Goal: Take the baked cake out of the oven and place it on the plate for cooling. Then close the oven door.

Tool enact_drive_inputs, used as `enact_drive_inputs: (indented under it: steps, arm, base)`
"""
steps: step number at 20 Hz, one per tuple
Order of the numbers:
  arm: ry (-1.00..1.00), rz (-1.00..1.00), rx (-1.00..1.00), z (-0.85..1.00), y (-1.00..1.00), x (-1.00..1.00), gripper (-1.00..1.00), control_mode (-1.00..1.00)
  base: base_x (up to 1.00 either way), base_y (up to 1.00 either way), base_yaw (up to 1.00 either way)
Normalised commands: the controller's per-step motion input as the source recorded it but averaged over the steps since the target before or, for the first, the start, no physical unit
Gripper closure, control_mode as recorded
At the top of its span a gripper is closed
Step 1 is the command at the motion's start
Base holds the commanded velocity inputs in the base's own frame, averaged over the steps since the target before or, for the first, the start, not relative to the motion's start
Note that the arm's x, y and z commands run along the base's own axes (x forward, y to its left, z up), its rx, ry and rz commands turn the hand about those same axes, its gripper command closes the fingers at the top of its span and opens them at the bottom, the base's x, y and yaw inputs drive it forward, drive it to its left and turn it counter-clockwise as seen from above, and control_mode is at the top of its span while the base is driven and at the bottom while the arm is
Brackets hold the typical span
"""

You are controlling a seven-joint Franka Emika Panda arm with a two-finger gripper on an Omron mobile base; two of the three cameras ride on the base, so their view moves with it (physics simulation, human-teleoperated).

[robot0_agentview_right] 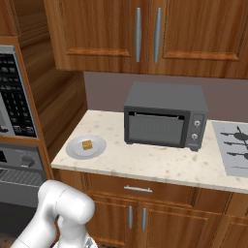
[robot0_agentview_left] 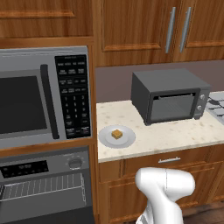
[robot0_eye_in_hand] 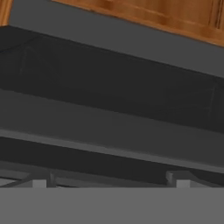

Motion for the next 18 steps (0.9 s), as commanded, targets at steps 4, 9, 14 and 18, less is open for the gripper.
enact_drive_inputs:
  steps: [4,9,14,18]
  arm:
    - [-0.05,0.00,0.03,0.05,-0.18,0.78,-1.00,-1.00]
    - [-0.01,0.00,0.01,0.01,-0.16,0.81,-1.00,-1.00]
    - [0.00,0.00,0.00,0.00,-0.13,0.86,-1.00,-1.00]
    - [0.00,0.00,0.00,0.00,-0.10,0.92,-1.00,-1.00]
  base:
    - [0.00,0.00,0.00]
    - [0.00,0.00,0.00]
    - [0.00,0.00,0.00]
    - [0.00,0.00,0.00]
